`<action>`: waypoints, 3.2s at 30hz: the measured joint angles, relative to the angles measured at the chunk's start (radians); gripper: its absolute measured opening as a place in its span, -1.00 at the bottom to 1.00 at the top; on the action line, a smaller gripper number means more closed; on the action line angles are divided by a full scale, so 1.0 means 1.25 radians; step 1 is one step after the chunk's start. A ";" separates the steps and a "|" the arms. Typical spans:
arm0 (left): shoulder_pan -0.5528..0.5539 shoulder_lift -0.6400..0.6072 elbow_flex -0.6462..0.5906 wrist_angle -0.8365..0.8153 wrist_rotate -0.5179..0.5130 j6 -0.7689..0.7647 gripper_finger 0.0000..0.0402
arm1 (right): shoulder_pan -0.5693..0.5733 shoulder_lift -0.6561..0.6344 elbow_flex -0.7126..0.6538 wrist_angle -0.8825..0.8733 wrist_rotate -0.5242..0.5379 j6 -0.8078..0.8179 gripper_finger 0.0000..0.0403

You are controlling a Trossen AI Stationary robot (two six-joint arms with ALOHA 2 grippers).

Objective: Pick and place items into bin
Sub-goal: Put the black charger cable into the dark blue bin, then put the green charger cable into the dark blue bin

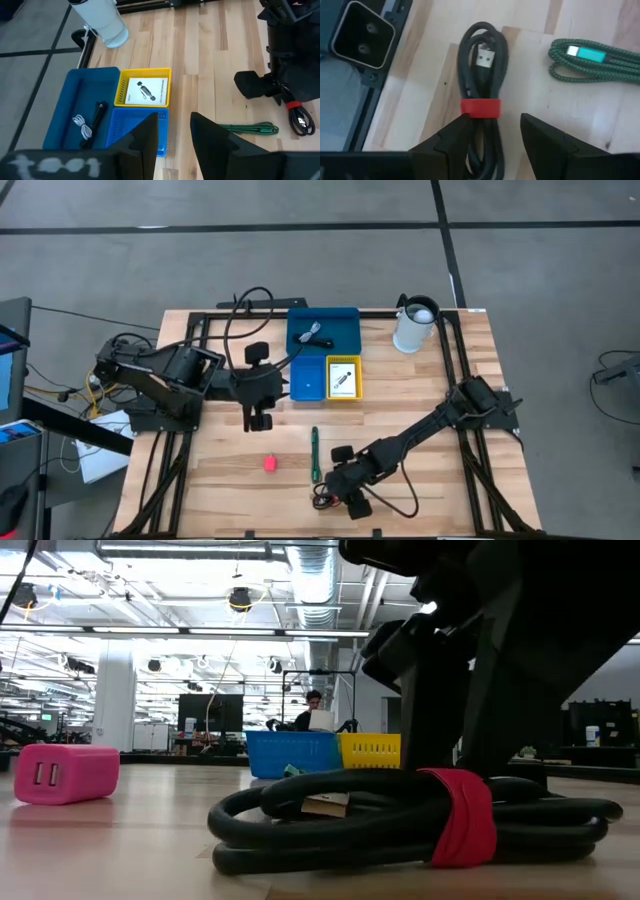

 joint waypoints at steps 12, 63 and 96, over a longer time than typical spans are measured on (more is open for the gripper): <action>0.000 0.000 0.000 -0.001 0.001 0.000 -0.48 | 0.004 0.019 0.002 0.054 -0.036 0.002 -0.16; 0.000 0.001 0.000 -0.027 0.048 -0.050 -0.48 | -0.621 -0.300 0.062 -0.195 0.093 -0.380 -0.84; 0.000 0.001 0.000 -0.025 0.069 -0.043 -0.48 | -0.815 -0.084 0.170 -0.192 0.072 -0.431 -0.25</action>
